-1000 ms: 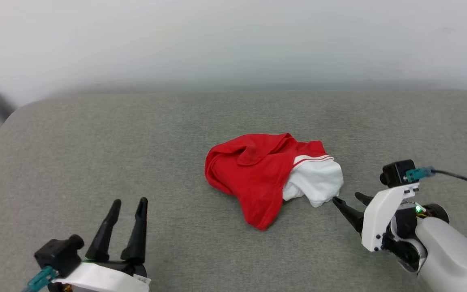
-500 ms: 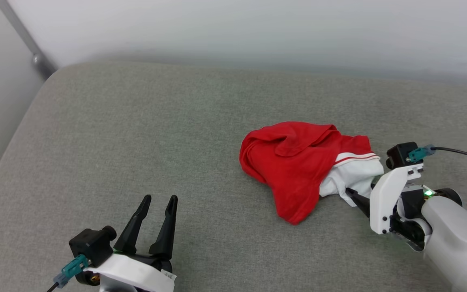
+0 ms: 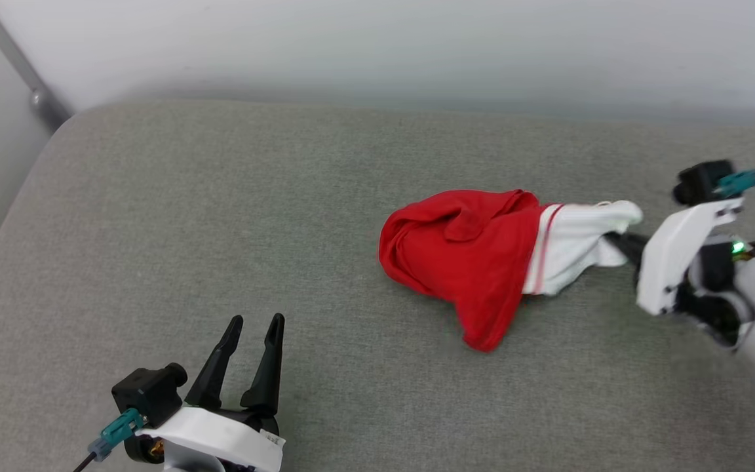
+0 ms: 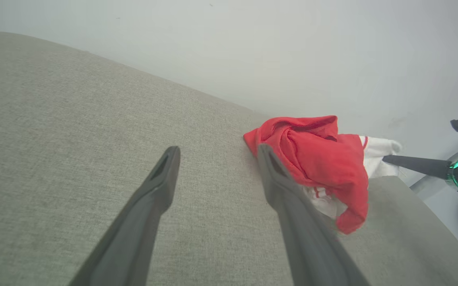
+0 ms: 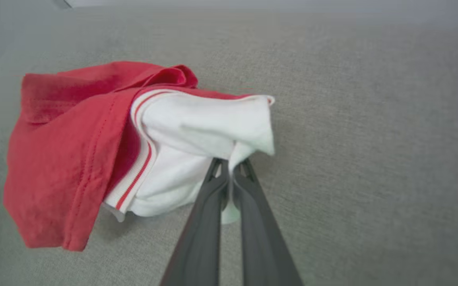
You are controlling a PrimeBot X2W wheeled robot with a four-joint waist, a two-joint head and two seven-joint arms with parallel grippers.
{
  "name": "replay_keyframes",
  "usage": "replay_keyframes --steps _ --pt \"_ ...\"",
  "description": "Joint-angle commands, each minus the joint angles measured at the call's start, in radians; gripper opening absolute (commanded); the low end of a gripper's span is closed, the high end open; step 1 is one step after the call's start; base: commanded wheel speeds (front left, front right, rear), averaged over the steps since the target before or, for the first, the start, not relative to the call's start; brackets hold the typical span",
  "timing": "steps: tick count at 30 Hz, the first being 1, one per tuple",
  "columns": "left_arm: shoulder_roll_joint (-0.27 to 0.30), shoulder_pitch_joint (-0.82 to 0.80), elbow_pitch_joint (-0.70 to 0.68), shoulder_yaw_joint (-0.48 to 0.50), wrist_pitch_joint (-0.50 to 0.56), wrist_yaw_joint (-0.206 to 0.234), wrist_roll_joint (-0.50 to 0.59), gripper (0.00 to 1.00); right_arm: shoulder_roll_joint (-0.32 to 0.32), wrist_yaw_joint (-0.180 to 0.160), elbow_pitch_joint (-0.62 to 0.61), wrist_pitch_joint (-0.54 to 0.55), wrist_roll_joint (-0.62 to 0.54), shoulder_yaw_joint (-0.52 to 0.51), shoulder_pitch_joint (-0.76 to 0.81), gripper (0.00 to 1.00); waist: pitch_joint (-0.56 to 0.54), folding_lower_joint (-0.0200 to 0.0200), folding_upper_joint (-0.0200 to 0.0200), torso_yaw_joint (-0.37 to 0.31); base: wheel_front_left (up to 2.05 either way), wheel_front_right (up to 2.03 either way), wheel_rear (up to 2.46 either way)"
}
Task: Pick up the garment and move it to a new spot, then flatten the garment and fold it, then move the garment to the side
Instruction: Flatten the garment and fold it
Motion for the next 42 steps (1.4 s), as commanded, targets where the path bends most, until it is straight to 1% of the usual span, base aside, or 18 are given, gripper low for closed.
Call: replay_keyframes --steps 1,3,4,8,12,15,19,23,26,27,28,29,31,35,39,42 --pt "-0.001 0.0 0.002 0.002 -0.002 -0.002 -0.001 1.0 -0.026 -0.001 -0.005 0.007 0.014 -0.009 -0.022 0.0 -0.009 0.0 0.0 -0.01 0.0 0.0 0.0" --pt "-0.006 0.005 0.008 0.004 -0.002 -0.002 -0.001 1.0 -0.062 -0.001 -0.026 0.0 0.037 -0.02 -0.04 0.0 -0.014 0.0 0.0 -0.016 0.0 0.0 0.0" --pt "-0.009 0.009 0.014 -0.001 -0.002 -0.002 0.0 1.0 -0.102 -0.001 -0.031 0.001 0.059 -0.036 -0.048 0.0 -0.018 0.0 0.0 -0.021 0.0 0.0 0.0" --pt "-0.014 0.009 0.021 -0.007 -0.002 -0.002 -0.004 1.0 -0.169 -0.001 0.004 0.011 0.097 -0.074 -0.06 0.0 -0.023 0.0 0.0 -0.024 0.0 0.0 0.0" --pt "-0.017 0.011 0.034 -0.013 -0.002 -0.002 -0.006 1.0 -0.217 -0.001 0.078 0.048 0.122 -0.096 -0.025 0.0 -0.024 0.0 0.0 -0.019 0.0 0.0 0.0" --pt "-0.018 0.012 0.044 -0.015 -0.002 -0.002 -0.009 1.0 -0.241 -0.001 0.157 0.091 0.127 -0.096 0.02 0.0 -0.023 0.0 0.0 -0.014 0.0 0.0 0.0" --pt "-0.021 0.013 0.054 -0.016 -0.002 -0.002 -0.013 1.0 -0.243 -0.001 0.263 0.112 0.118 -0.089 0.075 0.0 -0.017 0.0 0.0 -0.007 0.0 0.0 0.0" --pt "-0.023 0.007 0.064 -0.019 -0.002 -0.002 -0.016 1.0 -0.22 -0.001 0.348 0.105 0.11 -0.088 0.113 0.0 -0.012 0.0 0.0 -0.011 0.0 0.0 0.0" --pt "-0.021 0.001 0.071 -0.018 -0.002 -0.002 -0.017 1.0 -0.197 -0.001 0.385 0.092 0.109 -0.088 0.127 0.0 -0.014 0.0 0.0 -0.019 0.0 0.0 0.0" --pt "-0.02 0.0 0.074 -0.016 -0.002 -0.002 -0.018 1.0 -0.189 -0.001 0.387 0.084 0.115 -0.094 0.126 0.22 -0.016 0.0 0.0 -0.023 0.0 0.0 0.0" --pt "-0.019 0.0 0.076 -0.014 -0.002 -0.002 -0.019 1.0 -0.185 -0.001 0.388 0.074 0.117 -0.097 0.127 0.39 -0.019 0.0 0.0 -0.027 0.0 0.0 0.0" --pt "-0.018 0.002 0.078 -0.013 -0.002 -0.002 -0.02 1.0 -0.183 -0.001 0.387 0.066 0.118 -0.1 0.128 1.0 -0.023 0.0 0.0 -0.031 0.0 0.0 0.0" --pt "-0.018 0.007 0.079 -0.015 -0.002 -0.002 -0.021 1.0 -0.178 -0.001 0.372 0.053 0.127 -0.106 0.134 1.0 -0.03 0.0 0.0 -0.038 0.0 0.0 0.0" --pt "-0.019 0.021 0.081 -0.013 -0.002 -0.002 -0.021 1.0 -0.192 -0.001 0.323 0.048 0.147 -0.118 0.144 1.0 -0.046 0.0 0.0 -0.052 0.0 0.0 0.0" --pt "-0.016 0.029 0.08 -0.018 -0.002 -0.002 -0.025 1.0 -0.229 -0.001 0.251 0.07 0.172 -0.136 0.143 1.0 -0.056 0.0 0.0 -0.06 0.0 0.0 0.0" --pt "-0.014 0.035 0.079 -0.02 -0.002 -0.002 -0.025 1.0 -0.257 -0.001 0.173 0.081 0.182 -0.149 0.124 1.0 -0.06 0.0 0.0 -0.062 0.0 0.0 0.0"
